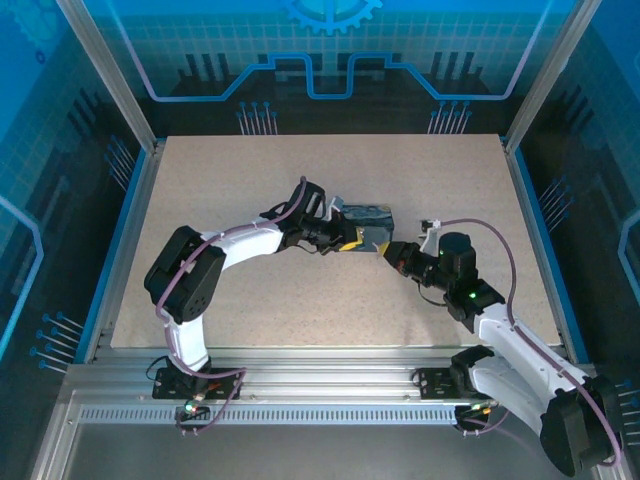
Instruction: Unlock the padlock with the key
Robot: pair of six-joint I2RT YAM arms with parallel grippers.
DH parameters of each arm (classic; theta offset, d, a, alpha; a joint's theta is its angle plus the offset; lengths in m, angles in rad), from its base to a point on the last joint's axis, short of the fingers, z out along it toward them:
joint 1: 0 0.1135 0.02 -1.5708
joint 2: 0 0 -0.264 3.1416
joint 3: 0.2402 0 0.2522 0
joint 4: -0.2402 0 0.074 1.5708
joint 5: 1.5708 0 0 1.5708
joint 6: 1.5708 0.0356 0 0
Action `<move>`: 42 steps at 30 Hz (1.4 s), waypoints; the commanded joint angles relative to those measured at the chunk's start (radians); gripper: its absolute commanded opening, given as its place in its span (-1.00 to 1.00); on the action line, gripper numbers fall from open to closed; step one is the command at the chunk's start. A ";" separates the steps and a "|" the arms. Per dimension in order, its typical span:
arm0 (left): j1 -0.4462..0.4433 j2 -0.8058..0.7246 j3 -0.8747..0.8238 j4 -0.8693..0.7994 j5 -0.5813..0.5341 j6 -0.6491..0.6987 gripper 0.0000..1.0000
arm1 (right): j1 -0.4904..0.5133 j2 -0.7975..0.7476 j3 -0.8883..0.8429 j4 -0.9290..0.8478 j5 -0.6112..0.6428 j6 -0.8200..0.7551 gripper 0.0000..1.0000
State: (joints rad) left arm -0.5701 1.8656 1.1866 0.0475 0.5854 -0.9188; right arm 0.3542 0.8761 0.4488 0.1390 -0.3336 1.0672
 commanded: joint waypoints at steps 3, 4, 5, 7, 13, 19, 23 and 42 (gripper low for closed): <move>0.009 0.004 -0.012 0.056 0.047 -0.030 -1.00 | 0.009 -0.011 0.034 0.065 0.010 0.079 -1.00; 0.009 0.004 -0.013 0.057 0.046 -0.031 -1.00 | 0.009 -0.011 0.031 0.073 0.014 0.091 -1.00; 0.009 0.005 -0.014 0.058 0.045 -0.034 -1.00 | 0.008 -0.010 0.028 0.078 0.017 0.103 -1.00; 0.009 0.005 -0.016 0.066 0.045 -0.038 -1.00 | 0.002 -0.008 0.020 0.091 0.027 0.129 -1.00; 0.010 0.006 -0.016 0.088 0.047 -0.058 -1.00 | -0.023 0.017 -0.034 0.151 0.048 0.197 -1.00; 0.010 0.005 -0.013 0.105 0.053 -0.073 -1.00 | -0.025 0.065 -0.093 0.231 0.048 0.231 -1.00; 0.010 0.004 -0.015 0.116 0.056 -0.082 -1.00 | -0.025 0.083 -0.120 0.257 0.055 0.242 -1.00; 0.012 0.024 -0.024 0.163 0.060 -0.114 -1.00 | 0.020 0.278 -0.115 0.440 0.064 0.272 -1.00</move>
State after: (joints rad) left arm -0.5655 1.8790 1.1744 0.1726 0.6125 -1.0168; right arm 0.3584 1.1339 0.3187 0.5037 -0.2844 1.3300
